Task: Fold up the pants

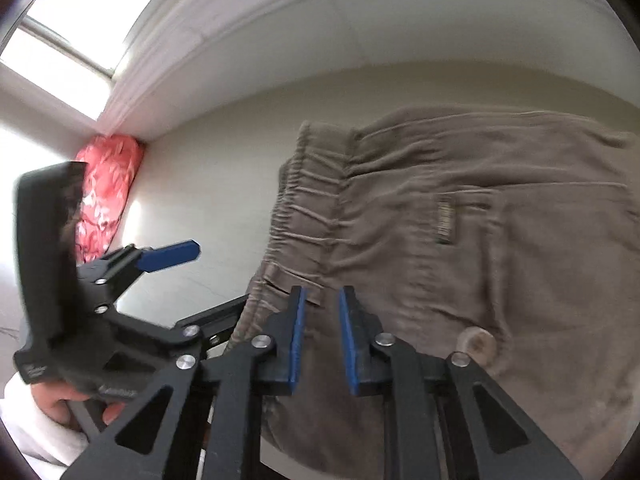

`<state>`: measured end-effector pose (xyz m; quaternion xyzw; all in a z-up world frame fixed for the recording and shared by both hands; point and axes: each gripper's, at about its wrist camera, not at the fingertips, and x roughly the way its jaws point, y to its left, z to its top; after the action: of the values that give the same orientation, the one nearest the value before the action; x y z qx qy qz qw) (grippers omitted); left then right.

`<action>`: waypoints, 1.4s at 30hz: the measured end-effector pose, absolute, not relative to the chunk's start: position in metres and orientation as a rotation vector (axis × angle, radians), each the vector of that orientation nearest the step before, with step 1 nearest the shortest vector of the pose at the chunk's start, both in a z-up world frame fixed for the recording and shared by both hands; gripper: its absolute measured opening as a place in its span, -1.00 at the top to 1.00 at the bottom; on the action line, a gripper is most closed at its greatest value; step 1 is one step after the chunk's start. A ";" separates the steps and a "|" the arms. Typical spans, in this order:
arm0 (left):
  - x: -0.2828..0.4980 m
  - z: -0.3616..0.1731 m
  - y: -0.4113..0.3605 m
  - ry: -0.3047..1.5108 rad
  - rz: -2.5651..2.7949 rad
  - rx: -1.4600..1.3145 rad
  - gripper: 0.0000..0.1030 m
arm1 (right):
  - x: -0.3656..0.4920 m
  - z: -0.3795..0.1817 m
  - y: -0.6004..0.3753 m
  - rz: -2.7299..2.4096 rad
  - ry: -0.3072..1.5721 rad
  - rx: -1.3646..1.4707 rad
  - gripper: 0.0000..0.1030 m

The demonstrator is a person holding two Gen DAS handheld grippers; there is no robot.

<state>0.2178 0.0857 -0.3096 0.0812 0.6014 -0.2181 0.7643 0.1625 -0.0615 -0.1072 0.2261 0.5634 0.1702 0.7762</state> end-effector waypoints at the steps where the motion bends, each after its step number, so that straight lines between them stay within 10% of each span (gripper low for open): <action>1: 0.217 -0.310 0.088 1.305 -0.466 0.186 -0.97 | 0.168 -0.106 -0.057 0.380 1.213 0.492 0.73; 19: 0.201 -0.301 0.110 1.306 -0.599 0.106 -0.97 | 0.178 -0.125 -0.059 0.380 1.304 0.542 0.72; 27: 0.215 -0.303 0.053 1.284 -0.617 0.223 -0.98 | 0.073 -0.077 -0.154 0.139 1.114 0.606 0.38; 42: 0.223 -0.327 0.062 1.358 -0.484 0.379 -0.99 | -0.019 -0.141 -0.180 0.079 1.120 0.675 0.34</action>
<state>0.2226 0.0617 -0.3269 0.1726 0.6180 -0.2201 0.7347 -0.0185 -0.1802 -0.1406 0.3138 0.5207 0.0368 0.7931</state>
